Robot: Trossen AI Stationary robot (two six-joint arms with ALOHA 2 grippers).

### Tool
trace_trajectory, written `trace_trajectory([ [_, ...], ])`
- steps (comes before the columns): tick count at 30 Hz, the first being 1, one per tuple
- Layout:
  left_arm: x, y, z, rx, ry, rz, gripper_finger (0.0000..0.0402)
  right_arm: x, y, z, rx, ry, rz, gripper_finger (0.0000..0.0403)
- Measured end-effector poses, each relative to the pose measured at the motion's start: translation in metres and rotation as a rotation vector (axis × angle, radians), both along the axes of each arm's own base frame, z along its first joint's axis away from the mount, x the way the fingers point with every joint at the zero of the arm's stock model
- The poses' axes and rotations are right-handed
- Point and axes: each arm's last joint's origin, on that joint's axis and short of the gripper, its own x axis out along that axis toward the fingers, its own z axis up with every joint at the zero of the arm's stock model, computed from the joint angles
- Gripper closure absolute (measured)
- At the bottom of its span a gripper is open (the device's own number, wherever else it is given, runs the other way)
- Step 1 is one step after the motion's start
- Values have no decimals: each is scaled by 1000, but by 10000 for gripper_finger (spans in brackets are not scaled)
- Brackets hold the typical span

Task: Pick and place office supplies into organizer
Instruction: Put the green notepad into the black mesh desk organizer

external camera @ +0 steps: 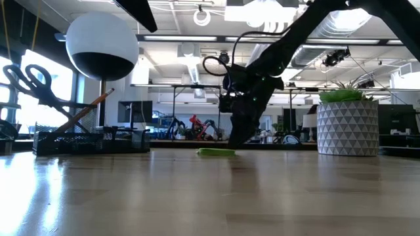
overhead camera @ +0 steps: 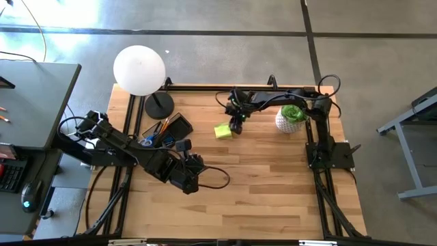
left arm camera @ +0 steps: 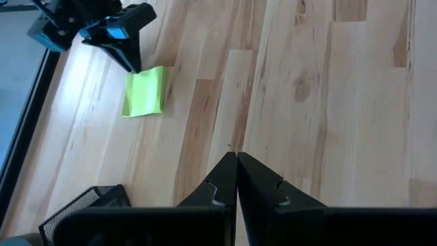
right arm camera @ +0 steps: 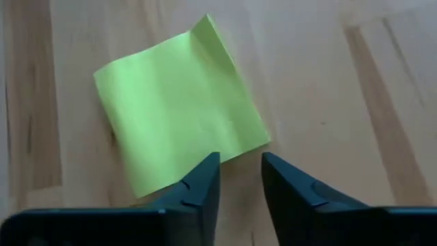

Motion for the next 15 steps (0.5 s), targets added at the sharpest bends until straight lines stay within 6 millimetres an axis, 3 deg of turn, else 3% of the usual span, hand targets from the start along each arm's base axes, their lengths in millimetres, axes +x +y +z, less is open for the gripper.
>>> trace_trajectory([
  [8,0,0,0,15,14,-25,399,-3,4,0,112,44,-81,245],
  [15,0,0,0,42,34,-64,399,-2,18,-1,190,89,-72,237],
])
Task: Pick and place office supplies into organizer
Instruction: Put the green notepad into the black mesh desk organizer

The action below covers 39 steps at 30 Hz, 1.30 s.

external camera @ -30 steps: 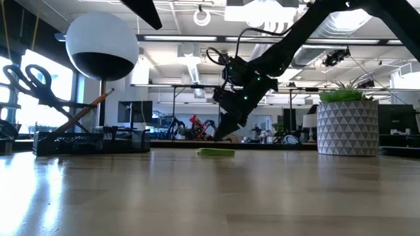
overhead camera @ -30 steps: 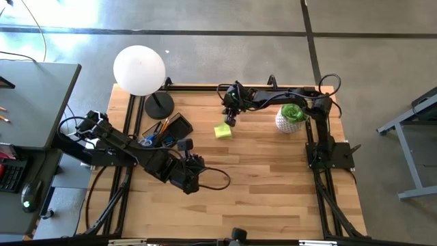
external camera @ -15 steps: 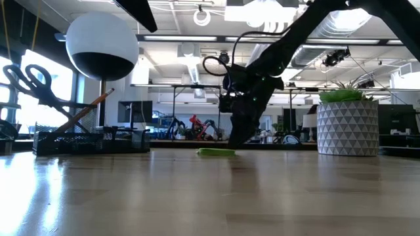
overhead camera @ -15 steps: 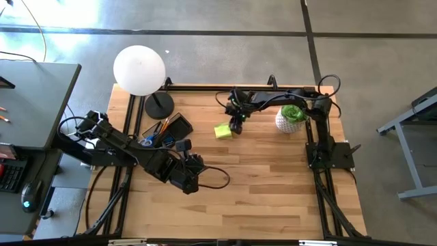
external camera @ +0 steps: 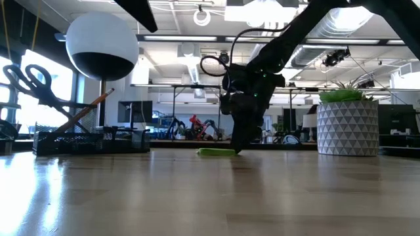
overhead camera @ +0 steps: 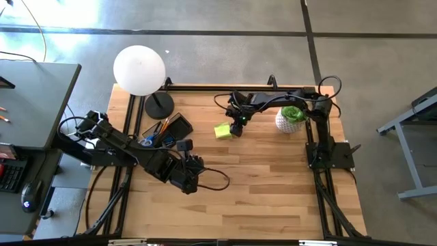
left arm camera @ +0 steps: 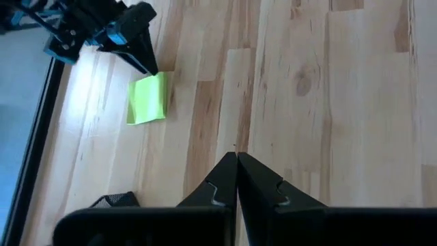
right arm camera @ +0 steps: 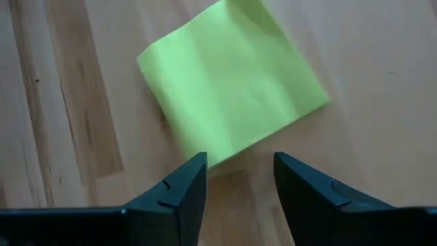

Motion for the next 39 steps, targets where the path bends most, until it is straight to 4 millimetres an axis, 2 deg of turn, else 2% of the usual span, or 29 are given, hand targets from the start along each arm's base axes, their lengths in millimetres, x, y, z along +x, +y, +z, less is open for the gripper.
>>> trace_trajectory([
  [6,0,0,0,17,14,-28,399,11,17,0,-13,-13,-7,252],
  [13,0,0,0,36,28,-59,399,14,24,0,-76,30,-53,284],
  [19,0,0,0,40,30,-65,399,15,22,-1,-108,22,-53,349],
  [21,0,0,0,40,30,-65,399,16,23,-1,-132,9,-33,382],
  [23,0,0,0,40,30,-65,399,18,24,-1,-162,-11,5,397],
  [28,0,0,0,40,31,-65,399,22,27,-1,-135,-85,87,396],
  [34,-1,1,-1,46,50,-65,399,32,48,3,24,-251,294,397],
  [39,-2,1,-1,69,72,-100,399,33,54,6,-23,-254,332,400],
])
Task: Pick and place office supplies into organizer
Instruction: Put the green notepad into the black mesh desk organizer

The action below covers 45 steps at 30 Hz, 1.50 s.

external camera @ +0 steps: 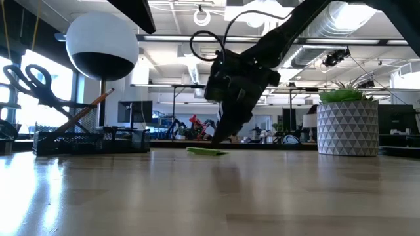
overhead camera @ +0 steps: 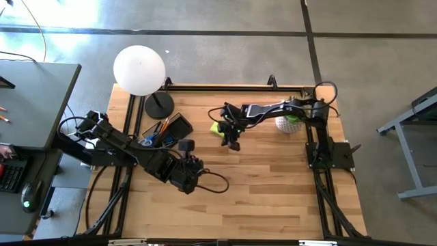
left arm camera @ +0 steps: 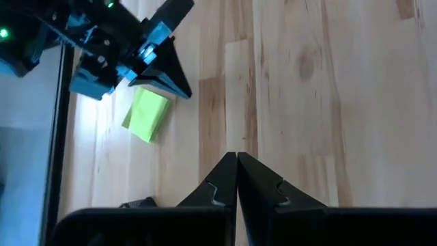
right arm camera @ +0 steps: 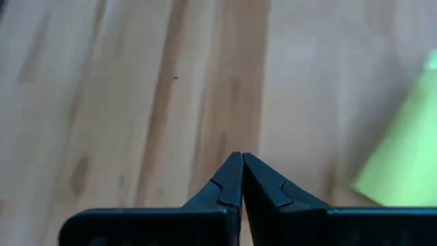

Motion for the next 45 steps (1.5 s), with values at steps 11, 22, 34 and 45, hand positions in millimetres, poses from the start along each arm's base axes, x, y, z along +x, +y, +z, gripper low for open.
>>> trace_trajectory([
  [11,8,-3,1,-6,-70,-47,399,-2,-3,45,-255,-142,-21,402],
  [22,27,30,-21,-163,-331,-337,399,-9,1,89,-491,-233,-104,402],
  [34,-12,121,-44,-363,-646,-436,399,-21,12,67,-662,15,49,402],
  [45,-30,180,-51,-478,-797,-467,399,-10,11,24,-788,30,421,380],
])
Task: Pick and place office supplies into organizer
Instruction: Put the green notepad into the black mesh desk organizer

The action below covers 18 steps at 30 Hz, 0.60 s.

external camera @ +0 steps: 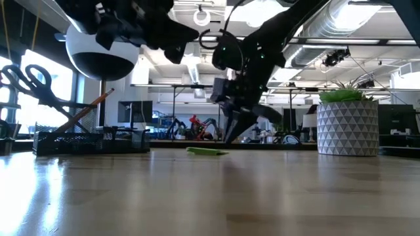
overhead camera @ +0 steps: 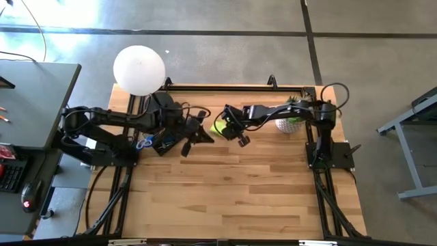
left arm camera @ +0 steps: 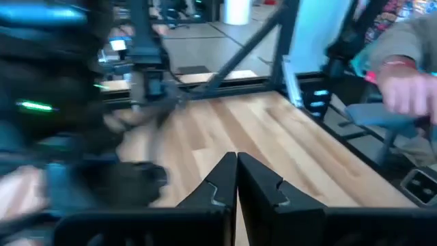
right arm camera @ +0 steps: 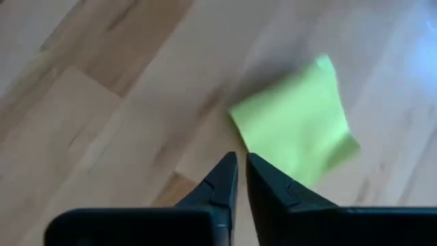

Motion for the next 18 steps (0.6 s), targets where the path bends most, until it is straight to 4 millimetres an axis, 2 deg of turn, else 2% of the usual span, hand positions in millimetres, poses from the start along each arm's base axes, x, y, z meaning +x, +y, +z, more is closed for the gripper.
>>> trace_trajectory([
  [4,-3,11,2,4,-18,37,399,4,6,-11,-28,24,111,348],
  [10,-4,10,0,-9,-6,-22,399,17,9,-16,-127,-53,113,304],
  [13,-4,10,0,-13,-3,-31,399,18,8,-19,-198,-35,122,292],
  [18,-5,9,-3,-30,27,-56,399,15,8,-26,-201,33,173,289],
])
